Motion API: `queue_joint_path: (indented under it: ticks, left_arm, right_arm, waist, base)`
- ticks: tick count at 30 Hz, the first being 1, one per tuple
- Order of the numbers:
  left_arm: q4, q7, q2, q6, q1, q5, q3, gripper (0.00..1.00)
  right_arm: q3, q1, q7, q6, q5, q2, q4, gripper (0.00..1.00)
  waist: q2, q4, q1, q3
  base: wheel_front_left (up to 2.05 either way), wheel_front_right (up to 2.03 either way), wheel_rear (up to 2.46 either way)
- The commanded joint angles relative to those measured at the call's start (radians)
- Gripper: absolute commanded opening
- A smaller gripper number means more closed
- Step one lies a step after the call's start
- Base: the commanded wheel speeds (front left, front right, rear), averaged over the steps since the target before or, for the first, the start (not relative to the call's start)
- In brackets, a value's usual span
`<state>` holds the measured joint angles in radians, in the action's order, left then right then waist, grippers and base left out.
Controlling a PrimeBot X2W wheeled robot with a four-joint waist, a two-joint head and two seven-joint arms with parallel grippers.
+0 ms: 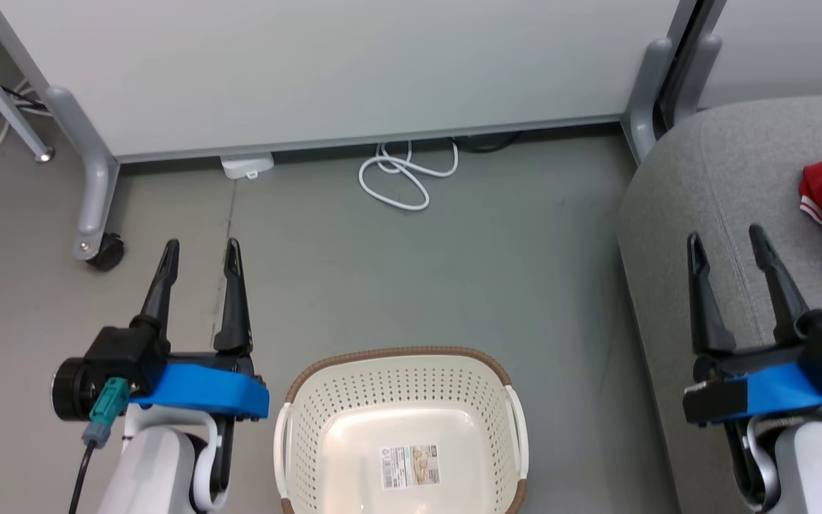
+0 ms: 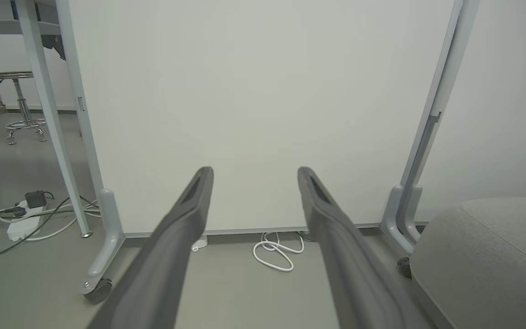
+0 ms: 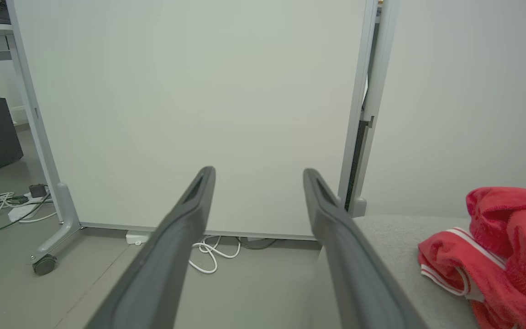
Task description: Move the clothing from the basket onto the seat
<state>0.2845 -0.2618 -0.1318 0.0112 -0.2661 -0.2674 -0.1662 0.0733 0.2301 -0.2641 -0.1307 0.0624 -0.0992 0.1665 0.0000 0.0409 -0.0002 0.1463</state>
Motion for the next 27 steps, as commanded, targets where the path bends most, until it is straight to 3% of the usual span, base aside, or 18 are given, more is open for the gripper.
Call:
queue_joint_path:
  ticks: [1,13,27]
  left_arm:
    - [0.0,-0.005,0.004,0.006,0.017,0.007,0.007,1.0]
    - [0.017,-0.005,0.048,0.058,0.103,0.042,0.054,1.0]
    - [0.033,-0.005,0.07,0.075,0.095,0.078,0.08,1.0]
  right_arm:
    - [-0.001,-0.022,0.0,0.0,0.001,0.004,0.0,1.0]
    - [-0.014,-0.13,0.0,0.0,-0.009,0.028,0.002,1.0]
    - [-0.009,-0.144,0.0,0.0,-0.014,0.043,0.002,1.0]
  waist:
    - [0.0,0.007,0.0002,-0.018]
    - [0.0,-0.004,0.0002,-0.059]
    - [0.0,0.001,0.0002,-0.062]
  base:
    - [0.0,0.0,0.0]
    - [0.0,0.0,0.0]
    - [0.0,0.0,0.0]
